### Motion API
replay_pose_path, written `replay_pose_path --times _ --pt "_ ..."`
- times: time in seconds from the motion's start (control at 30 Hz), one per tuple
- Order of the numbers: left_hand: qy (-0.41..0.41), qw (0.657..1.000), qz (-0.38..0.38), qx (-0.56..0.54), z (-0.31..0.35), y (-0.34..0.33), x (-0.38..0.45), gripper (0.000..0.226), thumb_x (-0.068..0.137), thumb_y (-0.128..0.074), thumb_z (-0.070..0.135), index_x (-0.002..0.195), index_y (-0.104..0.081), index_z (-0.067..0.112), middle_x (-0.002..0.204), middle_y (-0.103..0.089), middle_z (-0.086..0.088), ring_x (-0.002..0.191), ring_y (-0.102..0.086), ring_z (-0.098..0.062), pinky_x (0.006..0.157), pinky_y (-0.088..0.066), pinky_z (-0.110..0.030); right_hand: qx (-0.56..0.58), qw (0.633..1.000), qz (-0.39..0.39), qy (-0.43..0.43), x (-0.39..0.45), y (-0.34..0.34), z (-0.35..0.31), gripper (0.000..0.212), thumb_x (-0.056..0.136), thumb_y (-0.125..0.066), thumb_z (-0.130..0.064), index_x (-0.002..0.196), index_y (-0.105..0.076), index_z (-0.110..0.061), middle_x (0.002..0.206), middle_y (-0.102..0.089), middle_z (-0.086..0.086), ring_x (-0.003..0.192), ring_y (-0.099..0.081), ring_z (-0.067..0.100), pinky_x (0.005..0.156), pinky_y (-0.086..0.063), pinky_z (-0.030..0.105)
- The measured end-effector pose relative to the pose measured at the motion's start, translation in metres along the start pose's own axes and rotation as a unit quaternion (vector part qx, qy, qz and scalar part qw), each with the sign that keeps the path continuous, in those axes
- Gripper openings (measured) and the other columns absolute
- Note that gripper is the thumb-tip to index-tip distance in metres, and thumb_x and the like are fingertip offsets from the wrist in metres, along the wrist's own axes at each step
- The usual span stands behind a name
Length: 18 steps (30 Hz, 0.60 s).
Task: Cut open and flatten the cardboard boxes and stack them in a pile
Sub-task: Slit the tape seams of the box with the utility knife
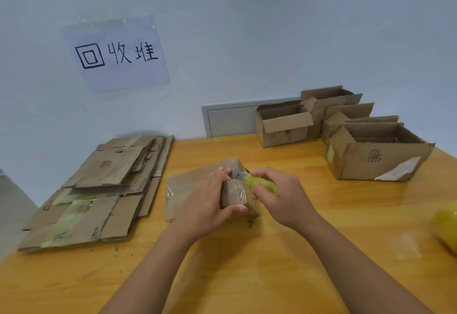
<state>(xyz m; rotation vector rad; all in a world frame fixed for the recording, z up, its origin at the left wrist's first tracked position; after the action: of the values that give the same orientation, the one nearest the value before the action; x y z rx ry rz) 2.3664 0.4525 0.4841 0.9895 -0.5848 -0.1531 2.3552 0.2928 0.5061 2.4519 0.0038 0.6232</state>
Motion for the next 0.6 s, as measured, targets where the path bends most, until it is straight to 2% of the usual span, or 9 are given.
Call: replay_pose_path --times 0.13,0.27,0.33,0.43,0.5,0.57,0.6 --pt "-0.007 1.000 0.003 0.004 -0.001 -0.001 0.001 0.072 0.076 -0.062 0.068 0.126 -0.045 0.019 0.153 -0.038 0.007 0.139 -0.019 0.003 0.111 -0.024 -0.022 0.029 0.999 0.004 -0.012 -0.003 0.002 0.003 0.036 0.086 -0.054 -0.030 0.117 -0.069 -0.018 0.080 -0.069 -0.012 0.074 -0.065 0.009 0.071 -0.055 0.037" --pt "-0.011 1.000 0.000 0.012 0.000 -0.002 0.001 0.073 0.076 -0.062 0.068 0.126 -0.045 0.019 0.152 -0.039 0.007 0.138 -0.021 0.003 0.110 -0.023 -0.020 0.083 0.995 -0.012 -0.052 0.000 0.002 0.017 0.025 0.087 -0.063 -0.009 0.107 -0.069 -0.022 0.070 -0.072 -0.005 0.069 -0.067 0.011 0.074 -0.057 0.046" --pt "-0.003 1.000 -0.002 0.008 0.002 -0.002 0.001 0.073 0.076 -0.063 0.067 0.129 -0.045 0.021 0.149 -0.043 0.007 0.137 -0.031 -0.003 0.107 -0.029 -0.024 0.095 0.993 -0.040 -0.058 0.003 -0.003 0.016 0.026 0.088 -0.062 -0.006 0.108 -0.068 -0.021 0.071 -0.072 -0.003 0.069 -0.068 0.011 0.075 -0.058 0.044" --pt "0.015 1.000 -0.001 0.003 0.003 -0.001 0.003 0.073 0.075 -0.069 0.064 0.132 -0.044 0.025 0.140 -0.050 0.008 0.124 -0.047 -0.013 0.097 -0.037 -0.026 0.046 0.996 -0.073 -0.033 0.004 -0.015 0.006 0.027 0.091 -0.060 -0.012 0.115 -0.069 -0.019 0.078 -0.066 -0.016 0.076 -0.064 0.007 0.077 -0.056 0.036" --pt "0.028 1.000 -0.003 0.008 0.002 0.003 0.003 0.073 0.074 -0.071 0.063 0.132 -0.044 0.026 0.139 -0.050 0.010 0.122 -0.047 -0.012 0.096 -0.038 -0.027 0.041 0.997 -0.064 -0.030 0.000 -0.014 0.007 0.025 0.090 -0.060 -0.012 0.112 -0.070 -0.019 0.074 -0.065 -0.014 0.073 -0.063 0.008 0.074 -0.055 0.036" --pt "0.037 0.999 -0.012 0.016 0.001 0.006 0.003 0.076 0.072 -0.074 0.062 0.133 -0.045 0.026 0.140 -0.049 0.013 0.124 -0.045 -0.010 0.100 -0.037 -0.028 0.105 0.993 -0.027 -0.038 -0.010 -0.003 0.012 0.023 0.087 -0.062 -0.007 0.102 -0.071 -0.023 0.070 -0.070 -0.004 0.068 -0.066 0.016 0.068 -0.056 0.043" --pt "0.031 0.999 -0.015 0.026 0.001 0.008 0.003 0.078 0.071 -0.073 0.063 0.133 -0.045 0.026 0.142 -0.048 0.013 0.127 -0.042 -0.010 0.105 -0.034 -0.029 0.153 0.987 0.015 -0.046 -0.015 0.008 0.015 0.026 0.087 -0.062 -0.004 0.099 -0.071 -0.026 0.070 -0.071 0.000 0.066 -0.067 0.018 0.064 -0.056 0.043"
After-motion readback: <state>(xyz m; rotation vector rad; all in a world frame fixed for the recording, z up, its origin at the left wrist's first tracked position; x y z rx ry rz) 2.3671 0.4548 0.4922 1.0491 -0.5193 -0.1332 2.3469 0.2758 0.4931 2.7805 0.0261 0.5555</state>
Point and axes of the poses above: each hand's wrist, its own x-axis towards the middle knuckle, its own y-axis out of the back of the hand, z = x × y, the point moved 9 cm from there along x, towards the middle knuckle
